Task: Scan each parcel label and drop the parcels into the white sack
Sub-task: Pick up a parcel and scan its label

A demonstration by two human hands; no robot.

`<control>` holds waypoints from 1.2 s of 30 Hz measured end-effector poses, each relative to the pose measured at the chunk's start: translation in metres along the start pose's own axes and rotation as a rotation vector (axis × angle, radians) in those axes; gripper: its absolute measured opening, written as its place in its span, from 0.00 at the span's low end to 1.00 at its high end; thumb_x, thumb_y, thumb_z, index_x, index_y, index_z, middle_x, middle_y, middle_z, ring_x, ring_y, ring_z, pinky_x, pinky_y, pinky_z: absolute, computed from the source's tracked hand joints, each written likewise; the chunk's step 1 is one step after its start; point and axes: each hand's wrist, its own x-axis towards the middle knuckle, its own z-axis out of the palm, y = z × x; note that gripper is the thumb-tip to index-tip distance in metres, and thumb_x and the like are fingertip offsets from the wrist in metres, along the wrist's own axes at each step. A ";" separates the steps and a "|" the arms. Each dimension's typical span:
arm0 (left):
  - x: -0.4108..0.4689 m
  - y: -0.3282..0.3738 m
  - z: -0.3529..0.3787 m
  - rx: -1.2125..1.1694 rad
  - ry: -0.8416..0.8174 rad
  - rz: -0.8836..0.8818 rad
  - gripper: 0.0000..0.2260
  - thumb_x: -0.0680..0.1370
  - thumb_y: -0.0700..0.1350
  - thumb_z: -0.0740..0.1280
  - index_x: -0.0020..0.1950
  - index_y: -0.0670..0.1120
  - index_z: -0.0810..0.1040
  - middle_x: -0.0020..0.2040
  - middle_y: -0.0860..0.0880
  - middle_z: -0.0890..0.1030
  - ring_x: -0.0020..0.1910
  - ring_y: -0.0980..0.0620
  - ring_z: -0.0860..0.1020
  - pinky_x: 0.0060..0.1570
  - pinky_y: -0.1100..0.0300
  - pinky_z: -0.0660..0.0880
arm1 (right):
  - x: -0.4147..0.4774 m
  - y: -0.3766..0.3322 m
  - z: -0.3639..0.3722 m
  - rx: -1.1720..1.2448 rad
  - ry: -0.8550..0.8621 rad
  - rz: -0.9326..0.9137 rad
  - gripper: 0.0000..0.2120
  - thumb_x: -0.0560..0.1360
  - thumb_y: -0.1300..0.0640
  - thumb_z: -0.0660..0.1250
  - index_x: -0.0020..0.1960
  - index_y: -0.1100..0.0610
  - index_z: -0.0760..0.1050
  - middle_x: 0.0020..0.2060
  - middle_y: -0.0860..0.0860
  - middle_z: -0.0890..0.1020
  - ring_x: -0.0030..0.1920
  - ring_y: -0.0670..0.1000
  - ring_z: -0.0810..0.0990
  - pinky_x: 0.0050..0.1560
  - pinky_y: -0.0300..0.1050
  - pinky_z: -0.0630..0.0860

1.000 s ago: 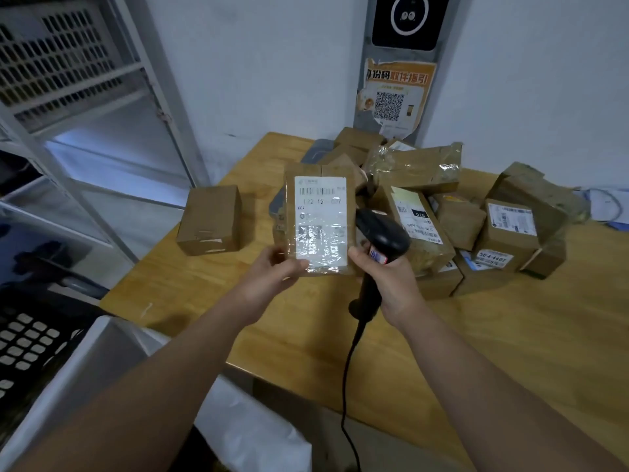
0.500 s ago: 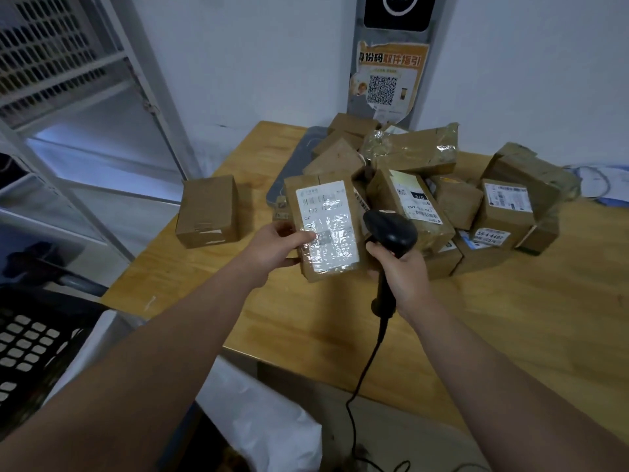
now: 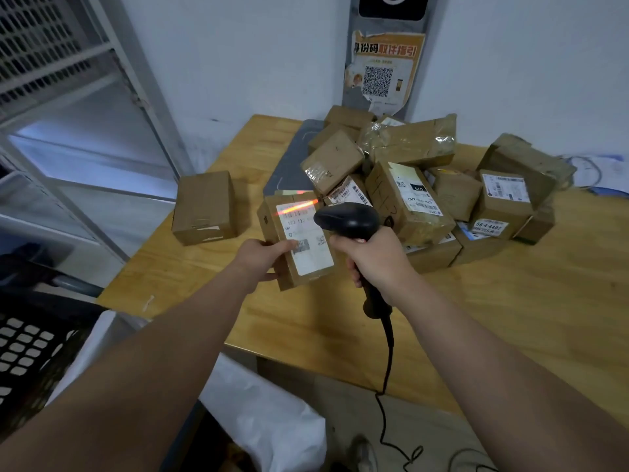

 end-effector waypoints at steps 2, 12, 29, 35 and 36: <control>0.000 -0.004 -0.001 -0.007 -0.002 -0.030 0.22 0.73 0.49 0.74 0.63 0.41 0.76 0.55 0.47 0.81 0.57 0.47 0.78 0.57 0.47 0.78 | 0.001 -0.005 0.001 -0.007 -0.008 0.046 0.10 0.74 0.55 0.70 0.38 0.60 0.75 0.25 0.52 0.74 0.23 0.48 0.72 0.24 0.38 0.71; -0.001 -0.012 0.001 -0.032 0.022 -0.032 0.22 0.73 0.49 0.74 0.64 0.42 0.76 0.58 0.46 0.81 0.59 0.46 0.77 0.58 0.46 0.77 | -0.004 0.002 0.005 -0.039 -0.013 0.050 0.11 0.74 0.56 0.70 0.36 0.60 0.74 0.24 0.52 0.73 0.22 0.47 0.71 0.26 0.40 0.71; -0.008 -0.020 0.010 0.067 0.152 0.224 0.32 0.70 0.50 0.77 0.69 0.44 0.68 0.62 0.49 0.76 0.59 0.49 0.76 0.56 0.52 0.78 | -0.026 0.053 0.014 0.004 0.065 0.030 0.13 0.73 0.62 0.69 0.30 0.58 0.73 0.18 0.47 0.73 0.21 0.44 0.72 0.29 0.37 0.73; -0.003 -0.022 0.014 0.076 0.121 0.138 0.31 0.68 0.53 0.77 0.66 0.42 0.72 0.59 0.49 0.79 0.58 0.48 0.78 0.54 0.51 0.78 | -0.014 0.003 -0.011 -0.017 -0.055 0.069 0.10 0.73 0.61 0.68 0.33 0.59 0.73 0.23 0.51 0.73 0.22 0.48 0.71 0.27 0.40 0.71; -0.004 -0.021 0.017 0.027 0.107 0.084 0.29 0.70 0.52 0.76 0.66 0.42 0.73 0.59 0.47 0.80 0.58 0.47 0.78 0.53 0.52 0.78 | -0.012 -0.007 -0.015 -0.013 -0.064 0.083 0.09 0.73 0.61 0.68 0.34 0.59 0.74 0.23 0.52 0.72 0.22 0.48 0.70 0.25 0.40 0.70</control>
